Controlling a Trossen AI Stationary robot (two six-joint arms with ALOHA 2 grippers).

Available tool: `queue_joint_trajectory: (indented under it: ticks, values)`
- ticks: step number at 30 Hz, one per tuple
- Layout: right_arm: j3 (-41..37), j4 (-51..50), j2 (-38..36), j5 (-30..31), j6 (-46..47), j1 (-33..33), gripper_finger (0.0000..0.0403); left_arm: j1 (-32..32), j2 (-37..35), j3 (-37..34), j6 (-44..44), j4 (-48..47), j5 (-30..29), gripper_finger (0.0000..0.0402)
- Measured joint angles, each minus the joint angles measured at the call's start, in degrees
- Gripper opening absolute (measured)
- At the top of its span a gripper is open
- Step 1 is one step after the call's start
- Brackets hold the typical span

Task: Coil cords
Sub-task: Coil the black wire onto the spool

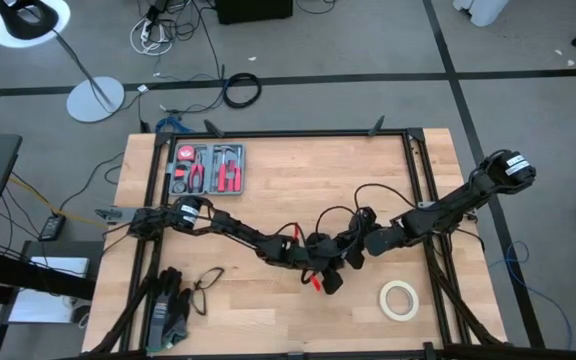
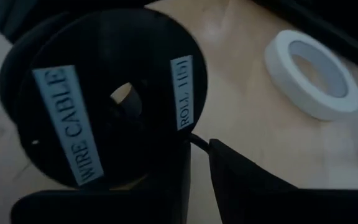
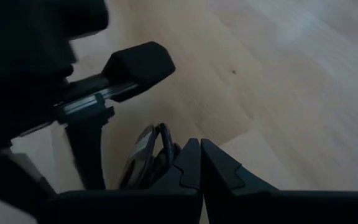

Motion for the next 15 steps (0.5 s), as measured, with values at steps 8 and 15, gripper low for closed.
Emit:
queue_joint_trajectory:
  ticks: [8, 15]
  values:
    - [0.0, 2.7, -0.1, -2.8, -5.8, 1.1, 0.0000, 0.0, -0.1, 0.1, -0.3, -5.7, -1.1, 0.0065]
    - [0.0, 3.7, -0.1, -3.9, -5.6, 1.7, 0.0000, 0.5, -0.1, 0.0, 0.7, -5.0, -1.6, 0.0065]
